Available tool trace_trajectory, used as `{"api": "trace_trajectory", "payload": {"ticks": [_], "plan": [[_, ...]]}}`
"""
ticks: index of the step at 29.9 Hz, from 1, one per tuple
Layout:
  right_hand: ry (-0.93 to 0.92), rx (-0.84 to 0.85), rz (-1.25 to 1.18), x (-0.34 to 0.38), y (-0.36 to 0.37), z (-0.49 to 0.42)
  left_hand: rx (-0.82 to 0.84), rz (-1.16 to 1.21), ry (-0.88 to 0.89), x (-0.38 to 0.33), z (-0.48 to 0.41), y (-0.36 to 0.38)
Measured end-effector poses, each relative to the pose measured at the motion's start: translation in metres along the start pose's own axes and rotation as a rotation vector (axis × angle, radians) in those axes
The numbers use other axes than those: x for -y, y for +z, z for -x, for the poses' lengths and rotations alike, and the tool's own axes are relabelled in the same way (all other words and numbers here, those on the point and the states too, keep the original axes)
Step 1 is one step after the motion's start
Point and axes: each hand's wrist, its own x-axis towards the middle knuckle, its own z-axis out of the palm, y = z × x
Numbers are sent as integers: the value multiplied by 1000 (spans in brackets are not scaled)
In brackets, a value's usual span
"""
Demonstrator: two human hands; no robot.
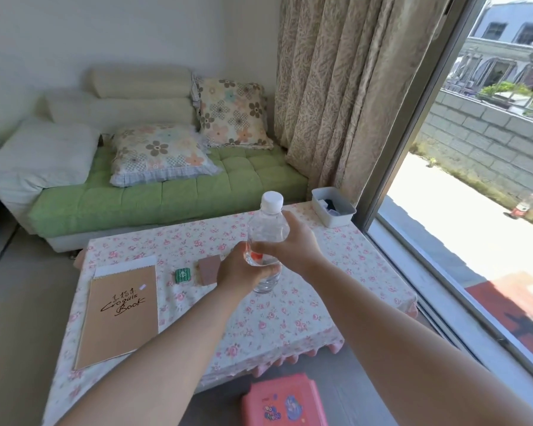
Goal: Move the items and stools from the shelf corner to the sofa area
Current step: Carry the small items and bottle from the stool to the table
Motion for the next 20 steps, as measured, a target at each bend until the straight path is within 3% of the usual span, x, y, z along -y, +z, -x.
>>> {"api": "trace_trajectory", "payload": {"ticks": [12, 20], "plan": [[-24, 89, 44, -18, -34, -130, -78, -3, -94, -29, -117, 26], [25, 89, 78, -35, -33, -202, -23, -25, -100, -34, -186, 33]]}}
